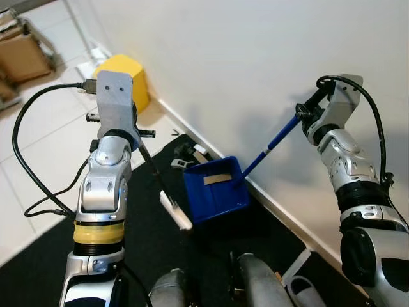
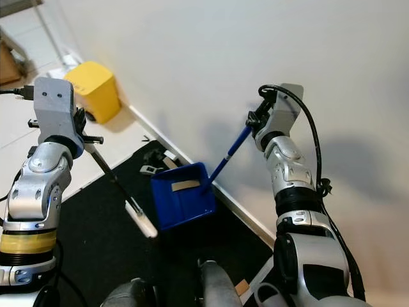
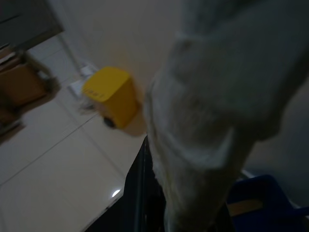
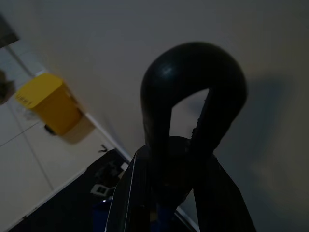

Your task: Sweep floor

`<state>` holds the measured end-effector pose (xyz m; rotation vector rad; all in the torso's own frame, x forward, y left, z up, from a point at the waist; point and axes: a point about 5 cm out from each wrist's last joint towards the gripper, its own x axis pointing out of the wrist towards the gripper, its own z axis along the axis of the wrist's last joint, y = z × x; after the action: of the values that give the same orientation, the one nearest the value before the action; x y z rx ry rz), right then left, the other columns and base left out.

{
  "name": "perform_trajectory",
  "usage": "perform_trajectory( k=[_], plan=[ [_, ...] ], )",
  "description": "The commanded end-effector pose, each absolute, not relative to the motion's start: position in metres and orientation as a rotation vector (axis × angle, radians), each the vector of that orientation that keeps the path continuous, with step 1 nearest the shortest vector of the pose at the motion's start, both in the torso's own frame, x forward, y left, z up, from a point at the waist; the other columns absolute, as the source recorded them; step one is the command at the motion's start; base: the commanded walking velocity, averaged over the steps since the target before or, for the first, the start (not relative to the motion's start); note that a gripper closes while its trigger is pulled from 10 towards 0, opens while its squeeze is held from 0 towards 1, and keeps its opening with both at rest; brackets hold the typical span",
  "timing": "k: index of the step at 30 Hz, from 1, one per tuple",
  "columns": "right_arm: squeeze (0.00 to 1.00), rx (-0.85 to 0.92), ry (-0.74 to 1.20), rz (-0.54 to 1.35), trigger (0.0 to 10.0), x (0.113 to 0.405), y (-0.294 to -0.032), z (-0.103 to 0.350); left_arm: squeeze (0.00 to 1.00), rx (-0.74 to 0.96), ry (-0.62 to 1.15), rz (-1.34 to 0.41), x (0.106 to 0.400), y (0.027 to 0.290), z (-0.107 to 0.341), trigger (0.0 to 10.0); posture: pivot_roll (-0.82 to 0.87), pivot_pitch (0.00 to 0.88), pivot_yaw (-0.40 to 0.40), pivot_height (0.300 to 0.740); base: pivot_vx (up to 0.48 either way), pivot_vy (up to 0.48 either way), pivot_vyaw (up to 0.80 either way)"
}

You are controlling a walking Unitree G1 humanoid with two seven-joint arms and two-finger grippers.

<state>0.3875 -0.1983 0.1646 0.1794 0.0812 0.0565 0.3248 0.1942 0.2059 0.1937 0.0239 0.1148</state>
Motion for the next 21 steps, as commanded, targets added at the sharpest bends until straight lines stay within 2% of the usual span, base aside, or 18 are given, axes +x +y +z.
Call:
perform_trajectory(
  k=[1, 21],
  plan=[
    [0.0, 0.185, 0.042, 0.053, 10.0, 0.3888, -0.2004, 0.1725, 0.0, 0.194, 0.01, 0.12, 0.3247, 0.1943, 0.2068, 10.0, 0.03, 0.132, -0.023, 0.74, 0.0, 0.0, -0.71],
    [0.0, 0.181, 0.043, 0.059, 10.0, 0.3893, -0.2, 0.1727, 0.0, 0.189, 0.013, 0.099, 0.3262, 0.1886, 0.2043, 10.0, 0.03, 0.125, -0.022, 0.74, 0.0, 0.0, -0.7]
  ],
)
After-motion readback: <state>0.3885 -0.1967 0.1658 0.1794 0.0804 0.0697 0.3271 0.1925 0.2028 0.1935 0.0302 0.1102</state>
